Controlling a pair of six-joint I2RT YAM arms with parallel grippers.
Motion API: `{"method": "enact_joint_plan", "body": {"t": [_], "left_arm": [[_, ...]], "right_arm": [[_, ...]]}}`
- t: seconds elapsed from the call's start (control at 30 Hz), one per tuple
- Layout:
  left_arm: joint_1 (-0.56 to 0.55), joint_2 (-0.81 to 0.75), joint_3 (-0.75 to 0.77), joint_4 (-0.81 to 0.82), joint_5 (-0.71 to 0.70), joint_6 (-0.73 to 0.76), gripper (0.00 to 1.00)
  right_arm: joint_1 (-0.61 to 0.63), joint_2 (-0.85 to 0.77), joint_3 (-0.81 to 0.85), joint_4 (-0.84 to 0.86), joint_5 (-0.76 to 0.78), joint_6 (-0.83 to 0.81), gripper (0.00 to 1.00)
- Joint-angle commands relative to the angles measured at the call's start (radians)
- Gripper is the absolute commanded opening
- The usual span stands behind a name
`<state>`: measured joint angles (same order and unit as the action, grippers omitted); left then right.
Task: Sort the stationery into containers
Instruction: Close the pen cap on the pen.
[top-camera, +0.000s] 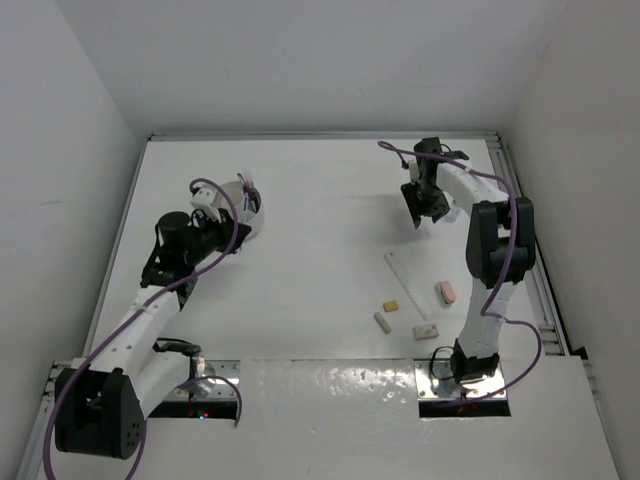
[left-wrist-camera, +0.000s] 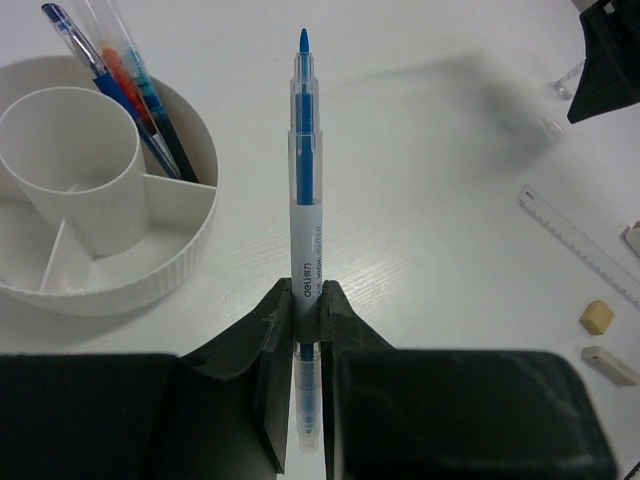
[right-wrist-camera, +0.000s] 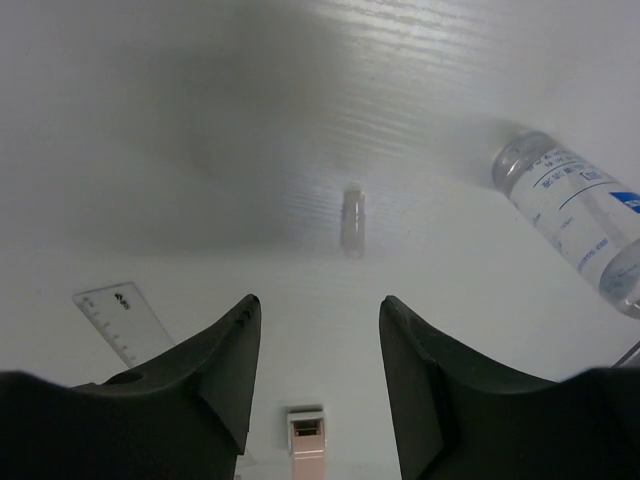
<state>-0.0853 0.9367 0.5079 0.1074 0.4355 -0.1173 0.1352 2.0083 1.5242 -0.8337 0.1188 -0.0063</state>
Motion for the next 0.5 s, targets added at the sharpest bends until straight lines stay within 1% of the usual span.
{"method": "enact_joint_plan", "body": {"t": [0.0, 0.03, 0.2, 0.47], "left_arm": [[0.007, -0.021, 0.003, 0.023, -0.004, -0.007, 0.00], [0.007, -0.019, 0.003, 0.023, -0.004, -0.007, 0.00], [0.009, -0.018, 0.009, 0.018, -0.001, -0.004, 0.00], [0.010, -0.015, 0.023, 0.015, 0.002, 0.002, 0.00]], "right_arm": [[-0.041, 0.009, 0.002, 0.065, -0.040, -0.057, 0.50], [-0.052, 0.013, 0.004, 0.067, -0.072, -0.052, 0.50], [-0.083, 0.035, -0.021, 0.123, -0.099, -0.066, 0.49], [-0.094, 0.086, 0.001, 0.122, -0.114, -0.083, 0.47]]}}
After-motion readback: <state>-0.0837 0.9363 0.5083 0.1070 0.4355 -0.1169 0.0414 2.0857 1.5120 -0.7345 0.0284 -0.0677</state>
